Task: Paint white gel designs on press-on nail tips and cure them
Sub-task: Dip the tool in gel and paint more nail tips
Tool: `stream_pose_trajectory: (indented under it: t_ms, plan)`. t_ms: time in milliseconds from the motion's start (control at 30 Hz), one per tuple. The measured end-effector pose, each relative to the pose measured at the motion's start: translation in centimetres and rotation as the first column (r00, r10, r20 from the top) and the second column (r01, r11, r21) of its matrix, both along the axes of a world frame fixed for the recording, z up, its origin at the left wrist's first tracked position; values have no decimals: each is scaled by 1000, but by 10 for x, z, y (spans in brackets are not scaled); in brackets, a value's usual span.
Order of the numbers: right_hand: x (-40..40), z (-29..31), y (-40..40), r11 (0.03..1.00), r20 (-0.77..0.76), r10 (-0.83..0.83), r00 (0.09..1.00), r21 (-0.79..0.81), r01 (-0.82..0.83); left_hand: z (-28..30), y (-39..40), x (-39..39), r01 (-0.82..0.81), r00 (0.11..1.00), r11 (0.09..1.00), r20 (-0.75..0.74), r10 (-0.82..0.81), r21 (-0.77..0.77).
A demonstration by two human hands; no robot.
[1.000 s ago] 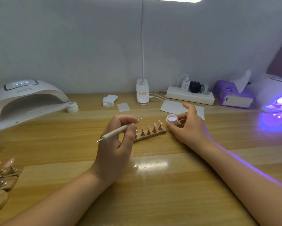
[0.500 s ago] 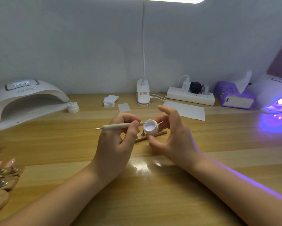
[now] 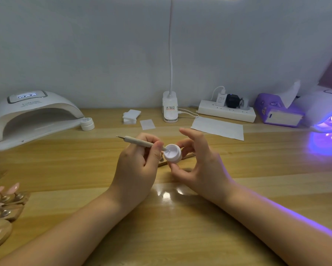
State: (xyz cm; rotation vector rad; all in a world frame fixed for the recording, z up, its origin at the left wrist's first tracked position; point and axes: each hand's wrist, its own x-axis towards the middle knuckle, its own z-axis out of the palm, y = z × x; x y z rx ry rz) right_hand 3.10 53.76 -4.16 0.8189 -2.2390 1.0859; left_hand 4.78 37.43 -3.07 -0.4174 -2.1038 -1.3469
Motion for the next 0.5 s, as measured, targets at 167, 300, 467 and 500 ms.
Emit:
stream_pose_trajectory:
  t_ms: [167, 300, 467, 500]
  plan:
    - [-1, 0, 1, 1000, -12, 13, 1000, 4, -13, 0, 0, -1, -7, 1000, 1000, -3, 6, -26]
    - [-1, -1, 0, 1000, -3, 3, 1000, -6, -3, 0, 0, 0, -5, 1000, 1000, -16, 4, -15]
    - [-1, 0, 1, 1000, 10, -4, 1000, 8, 4, 1, 0, 0, -4, 999, 1000, -46, 4, 16]
    - [-1, 0, 1, 1000, 6, -5, 1000, 11, 5, 1, 0, 0, -2, 999, 1000, -50, 3, 17]
